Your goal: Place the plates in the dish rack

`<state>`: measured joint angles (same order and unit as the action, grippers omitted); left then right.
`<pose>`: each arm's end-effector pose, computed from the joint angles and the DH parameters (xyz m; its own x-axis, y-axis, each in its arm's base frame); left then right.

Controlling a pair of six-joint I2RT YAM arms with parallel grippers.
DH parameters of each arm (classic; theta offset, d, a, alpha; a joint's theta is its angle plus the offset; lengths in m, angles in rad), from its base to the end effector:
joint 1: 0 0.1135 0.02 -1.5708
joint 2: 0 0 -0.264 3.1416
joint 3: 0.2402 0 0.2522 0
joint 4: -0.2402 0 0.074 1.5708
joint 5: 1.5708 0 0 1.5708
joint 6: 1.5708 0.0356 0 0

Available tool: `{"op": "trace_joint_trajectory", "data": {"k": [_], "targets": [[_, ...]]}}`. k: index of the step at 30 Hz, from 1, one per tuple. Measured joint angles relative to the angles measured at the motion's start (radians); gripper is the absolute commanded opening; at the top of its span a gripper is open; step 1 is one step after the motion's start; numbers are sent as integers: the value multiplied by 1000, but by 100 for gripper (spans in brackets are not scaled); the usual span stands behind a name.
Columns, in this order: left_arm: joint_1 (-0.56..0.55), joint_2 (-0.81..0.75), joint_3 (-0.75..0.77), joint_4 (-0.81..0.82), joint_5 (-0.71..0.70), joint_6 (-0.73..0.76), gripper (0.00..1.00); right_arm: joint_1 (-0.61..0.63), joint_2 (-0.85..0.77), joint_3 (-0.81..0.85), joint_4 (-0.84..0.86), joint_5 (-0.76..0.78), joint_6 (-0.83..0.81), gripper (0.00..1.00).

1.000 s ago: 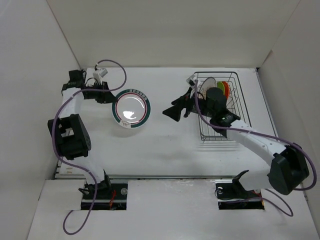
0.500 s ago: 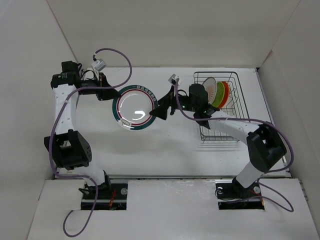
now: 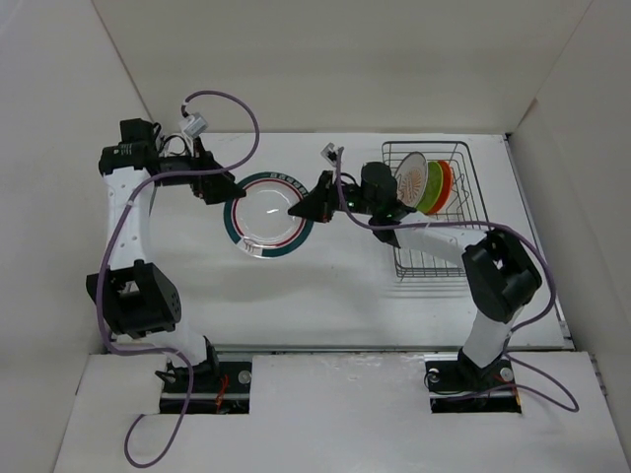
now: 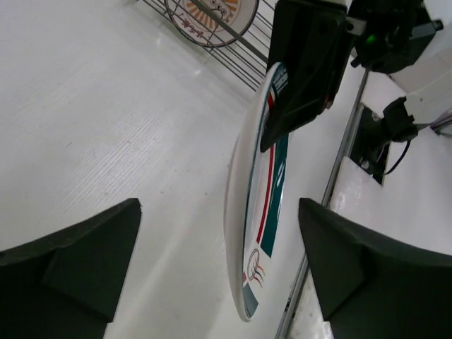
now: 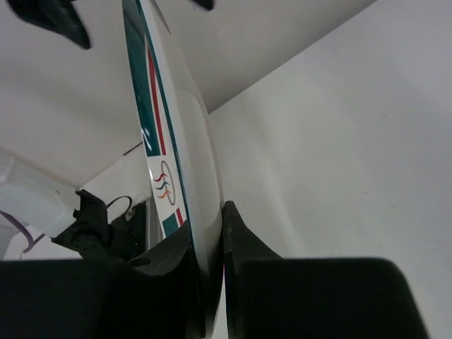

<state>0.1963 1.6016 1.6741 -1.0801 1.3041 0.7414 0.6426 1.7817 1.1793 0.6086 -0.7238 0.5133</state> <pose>0.3133 0.0273 0.3845 -0.3052 0.1208 -0.9446 0.8947 0.3761 -0.2410 0.3155 0.2656 0.2829 -0.4765 0.1029 -0.8731 -0.8554 0.1750 0.4875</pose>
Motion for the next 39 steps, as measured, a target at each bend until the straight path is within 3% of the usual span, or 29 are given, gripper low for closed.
{"op": "trace_joint_trajectory", "data": {"k": [4, 7, 13, 19, 26, 39], "targets": [[0, -9, -31, 103, -17, -120, 100, -33, -43, -11, -64, 0, 0, 0], [-2, -42, -114, 232, -76, -244, 100, -135, -148, -21, -221, 69, -42, 0], [-57, -121, -219, 453, -338, -455, 100, -401, -357, 99, -614, 449, -219, 0], [-122, -141, -229, 546, -504, -532, 100, -584, -436, 238, -820, 735, -380, 0], [-122, -140, -232, 565, -564, -562, 100, -735, -377, 261, -906, 896, -465, 0], [-123, -140, -240, 567, -587, -565, 100, -733, -296, 202, -924, 997, -488, 0]]}}
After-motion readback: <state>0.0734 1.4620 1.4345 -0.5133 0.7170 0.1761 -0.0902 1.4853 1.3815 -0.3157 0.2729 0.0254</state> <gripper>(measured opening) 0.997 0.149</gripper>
